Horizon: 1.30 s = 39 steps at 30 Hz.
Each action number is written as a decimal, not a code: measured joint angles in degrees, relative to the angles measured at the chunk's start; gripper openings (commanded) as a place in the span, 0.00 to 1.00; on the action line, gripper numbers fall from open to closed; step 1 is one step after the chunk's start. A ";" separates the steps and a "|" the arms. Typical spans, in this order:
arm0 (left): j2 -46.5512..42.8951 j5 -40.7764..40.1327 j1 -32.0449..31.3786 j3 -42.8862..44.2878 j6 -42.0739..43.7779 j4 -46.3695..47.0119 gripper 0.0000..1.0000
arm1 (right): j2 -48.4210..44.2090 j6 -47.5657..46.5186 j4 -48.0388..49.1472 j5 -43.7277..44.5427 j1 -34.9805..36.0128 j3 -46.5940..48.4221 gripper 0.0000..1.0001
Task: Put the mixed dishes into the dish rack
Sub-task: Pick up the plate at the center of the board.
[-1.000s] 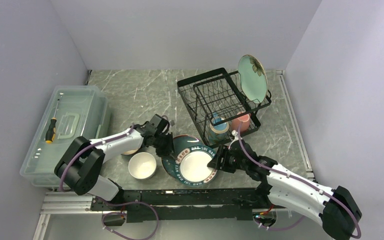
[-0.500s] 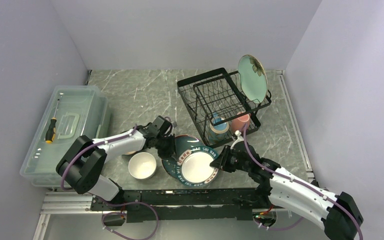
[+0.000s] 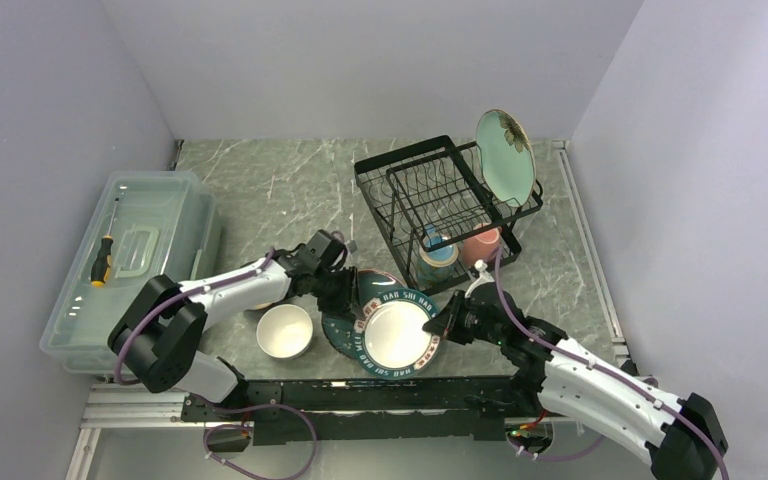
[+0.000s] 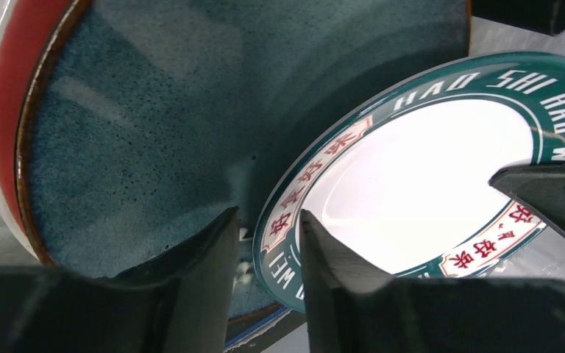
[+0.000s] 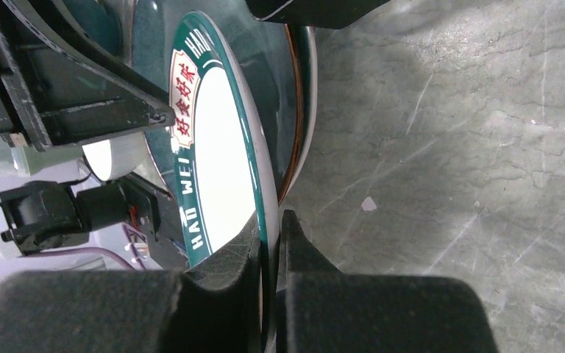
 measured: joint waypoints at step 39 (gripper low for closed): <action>-24.85 -19.76 -0.24 12.85 11.10 -19.41 0.99 | 4.37 -31.56 -34.67 -5.77 0.26 47.32 0.00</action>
